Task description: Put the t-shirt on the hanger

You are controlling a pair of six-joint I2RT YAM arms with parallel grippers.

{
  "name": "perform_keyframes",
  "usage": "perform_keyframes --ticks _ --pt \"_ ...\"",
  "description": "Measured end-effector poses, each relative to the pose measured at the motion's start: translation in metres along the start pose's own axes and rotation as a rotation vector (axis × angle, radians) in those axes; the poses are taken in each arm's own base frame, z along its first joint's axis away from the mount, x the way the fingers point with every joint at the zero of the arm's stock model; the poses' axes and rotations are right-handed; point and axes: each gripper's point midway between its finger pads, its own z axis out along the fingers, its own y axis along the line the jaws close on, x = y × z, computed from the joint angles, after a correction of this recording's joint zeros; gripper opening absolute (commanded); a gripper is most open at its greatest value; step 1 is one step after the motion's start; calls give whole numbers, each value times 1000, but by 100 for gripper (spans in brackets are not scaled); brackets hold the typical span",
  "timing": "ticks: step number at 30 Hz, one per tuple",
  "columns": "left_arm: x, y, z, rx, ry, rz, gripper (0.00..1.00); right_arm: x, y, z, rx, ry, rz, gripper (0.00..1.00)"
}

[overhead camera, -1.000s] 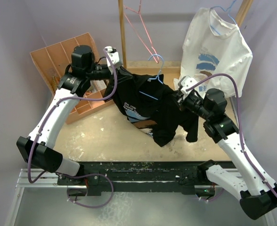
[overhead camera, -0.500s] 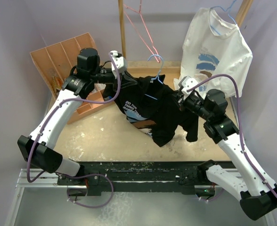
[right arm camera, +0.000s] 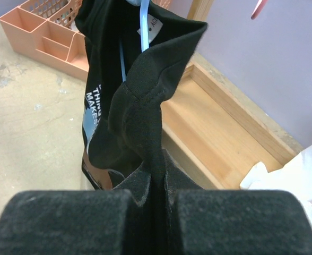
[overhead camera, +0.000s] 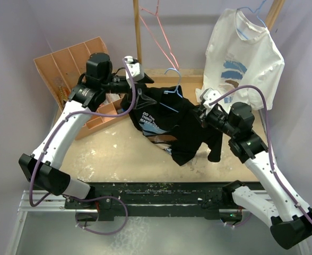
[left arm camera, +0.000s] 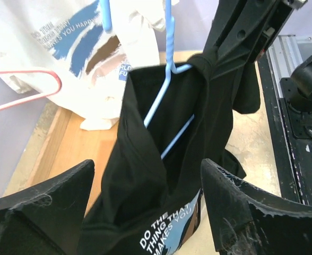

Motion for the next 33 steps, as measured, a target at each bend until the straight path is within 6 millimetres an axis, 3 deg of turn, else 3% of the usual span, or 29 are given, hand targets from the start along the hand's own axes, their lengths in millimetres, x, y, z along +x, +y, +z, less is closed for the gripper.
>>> perform_keyframes --ticks 8,12,21,23,26,30,33 --pt "-27 3 -8 -14 -21 67 91 -4 5 -3 -20 -16 2 0" --pt "-30 12 -18 -40 -18 99 90 -4 6 -3 -25 -18 3 0" --pt "-1 94 -107 -147 38 163 89 -5 10 -3 -48 -24 4 0" --pt "12 102 -109 -100 54 178 89 -5 11 -3 -55 -26 4 0" --pt "33 96 -101 -10 71 154 89 -6 14 -3 -69 -28 4 0" --pt "61 76 -81 102 98 112 89 -3 15 -3 -78 -20 8 0" --pt "65 59 -64 167 110 127 89 0 17 -2 -86 -7 14 0"
